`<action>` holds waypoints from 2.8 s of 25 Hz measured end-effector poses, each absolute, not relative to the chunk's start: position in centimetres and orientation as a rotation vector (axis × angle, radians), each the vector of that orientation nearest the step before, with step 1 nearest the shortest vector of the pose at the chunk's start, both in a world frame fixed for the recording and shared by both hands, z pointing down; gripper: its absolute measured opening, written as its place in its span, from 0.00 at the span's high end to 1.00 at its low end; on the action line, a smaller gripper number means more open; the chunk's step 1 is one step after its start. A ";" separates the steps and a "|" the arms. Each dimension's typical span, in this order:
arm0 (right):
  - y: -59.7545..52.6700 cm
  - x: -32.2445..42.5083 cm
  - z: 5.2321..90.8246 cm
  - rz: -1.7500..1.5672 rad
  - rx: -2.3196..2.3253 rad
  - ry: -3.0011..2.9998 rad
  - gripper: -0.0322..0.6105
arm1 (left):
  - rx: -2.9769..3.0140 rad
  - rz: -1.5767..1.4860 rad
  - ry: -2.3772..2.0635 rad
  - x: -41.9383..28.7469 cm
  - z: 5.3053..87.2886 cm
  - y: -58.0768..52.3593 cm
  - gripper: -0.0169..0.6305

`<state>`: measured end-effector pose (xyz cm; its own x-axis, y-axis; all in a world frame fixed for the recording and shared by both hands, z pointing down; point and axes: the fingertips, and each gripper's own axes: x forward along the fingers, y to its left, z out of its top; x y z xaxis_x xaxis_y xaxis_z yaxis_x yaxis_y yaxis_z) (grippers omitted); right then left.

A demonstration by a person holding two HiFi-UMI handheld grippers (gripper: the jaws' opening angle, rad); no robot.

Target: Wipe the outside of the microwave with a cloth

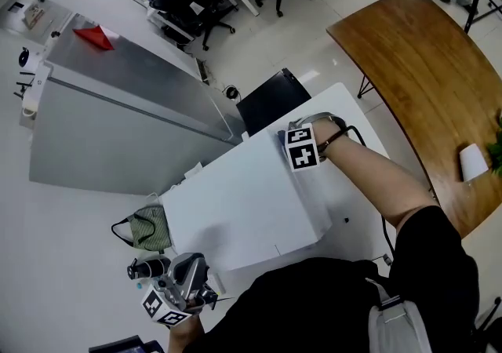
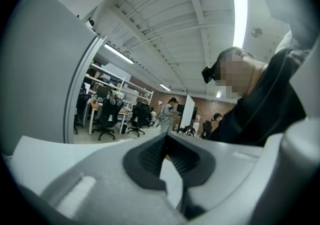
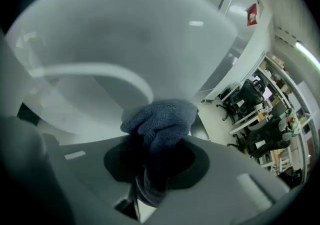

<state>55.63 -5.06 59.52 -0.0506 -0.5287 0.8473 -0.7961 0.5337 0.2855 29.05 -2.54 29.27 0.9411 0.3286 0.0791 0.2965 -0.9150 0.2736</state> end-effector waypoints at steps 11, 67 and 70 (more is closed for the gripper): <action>-5.4 55.7 71.0 0.466 0.919 -1.729 0.81 | 2.807 0.181 0.406 27.8 30.2 -2.9 0.97; 1.2 48.5 50.3 0.322 0.942 -1.911 0.81 | 2.828 0.139 0.458 27.5 28.9 -0.5 0.97; 1.5 48.8 51.8 0.317 0.893 -1.813 0.81 | 2.820 0.129 0.473 28.1 28.4 0.0 0.97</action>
